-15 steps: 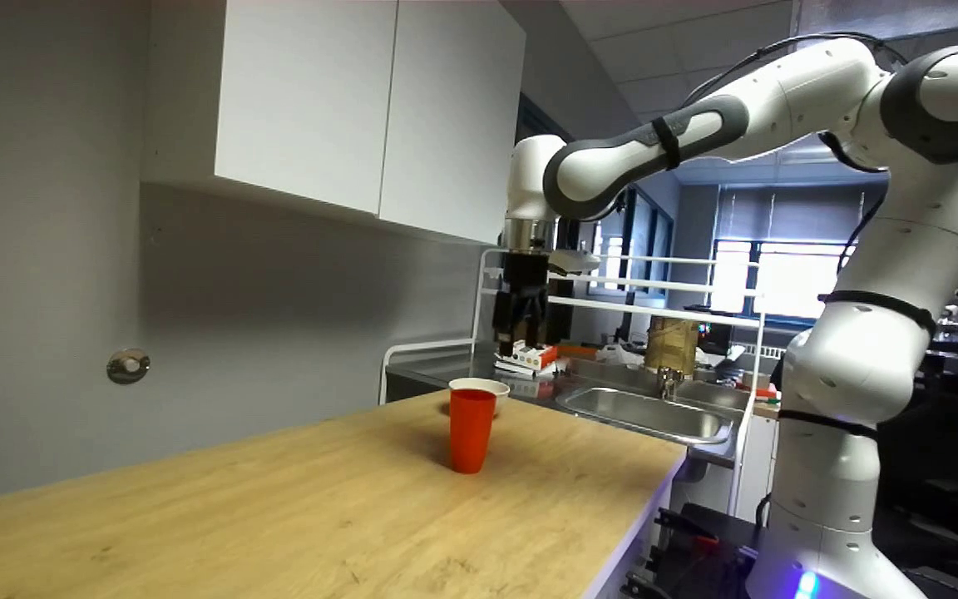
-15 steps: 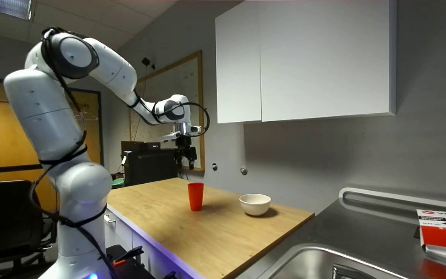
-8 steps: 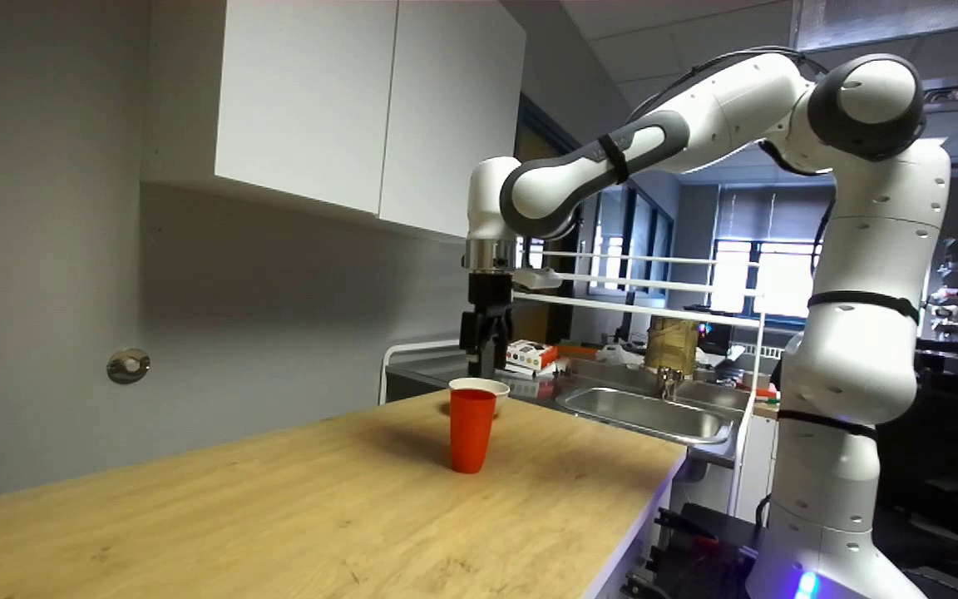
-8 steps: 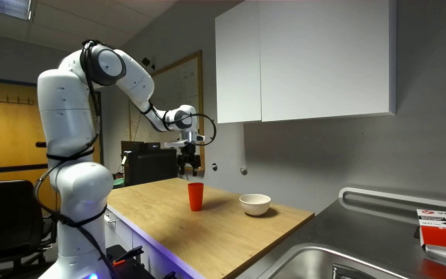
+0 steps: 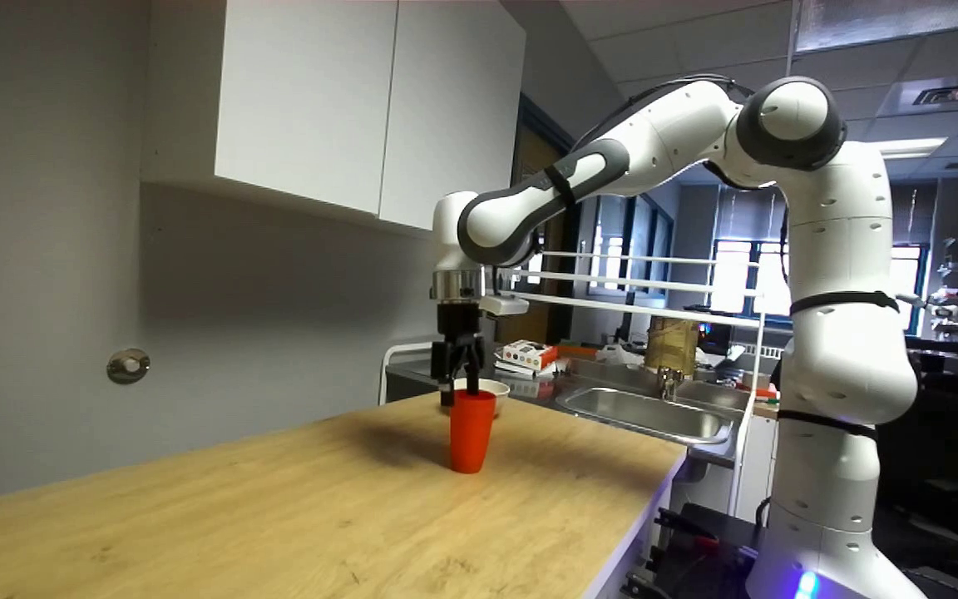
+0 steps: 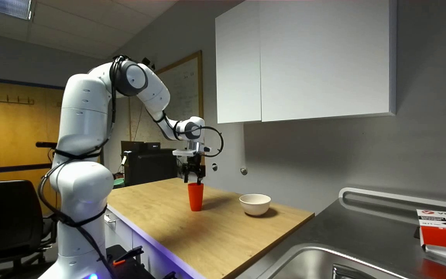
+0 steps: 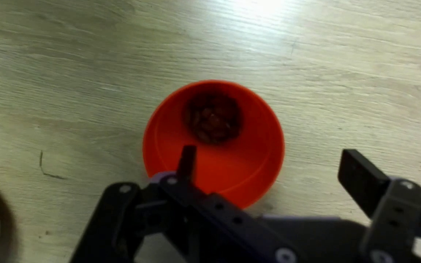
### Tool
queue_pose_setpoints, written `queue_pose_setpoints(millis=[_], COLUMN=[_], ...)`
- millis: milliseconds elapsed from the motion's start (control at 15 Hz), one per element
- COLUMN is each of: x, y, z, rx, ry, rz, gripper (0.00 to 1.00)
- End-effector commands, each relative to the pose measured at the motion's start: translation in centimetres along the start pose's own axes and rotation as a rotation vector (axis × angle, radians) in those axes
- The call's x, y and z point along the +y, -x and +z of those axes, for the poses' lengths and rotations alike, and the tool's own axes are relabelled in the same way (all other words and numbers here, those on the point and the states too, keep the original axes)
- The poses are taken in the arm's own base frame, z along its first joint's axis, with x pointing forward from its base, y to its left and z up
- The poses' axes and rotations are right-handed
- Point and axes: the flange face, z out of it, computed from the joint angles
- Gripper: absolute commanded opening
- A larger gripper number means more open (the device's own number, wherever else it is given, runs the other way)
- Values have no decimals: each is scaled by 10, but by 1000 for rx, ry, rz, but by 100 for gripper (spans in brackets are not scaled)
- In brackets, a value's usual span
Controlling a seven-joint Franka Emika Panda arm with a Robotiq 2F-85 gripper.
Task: Pour the contents of the cup into the bowl
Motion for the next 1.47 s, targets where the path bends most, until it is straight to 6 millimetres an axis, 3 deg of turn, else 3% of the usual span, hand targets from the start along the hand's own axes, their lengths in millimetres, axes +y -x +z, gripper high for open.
queue_pose_setpoints(millis=[0, 67, 133, 267, 733, 800, 1067, 1400], x=[-3, -2, -1, 0, 15, 19, 39, 64], y=[-23, -27, -30, -35, -37, -37, -33, -31], z=[14, 20, 25, 31, 16, 13, -21, -102], rx=[-43, -51, -59, -67, -34, -26, 51, 198], ry=[-27, -29, -30, -33, -27, -26, -13, -4], rz=[-19, -17, -15, -10, 31, 40, 68, 73], gripper=[100, 75, 75, 60, 5, 0, 1, 1])
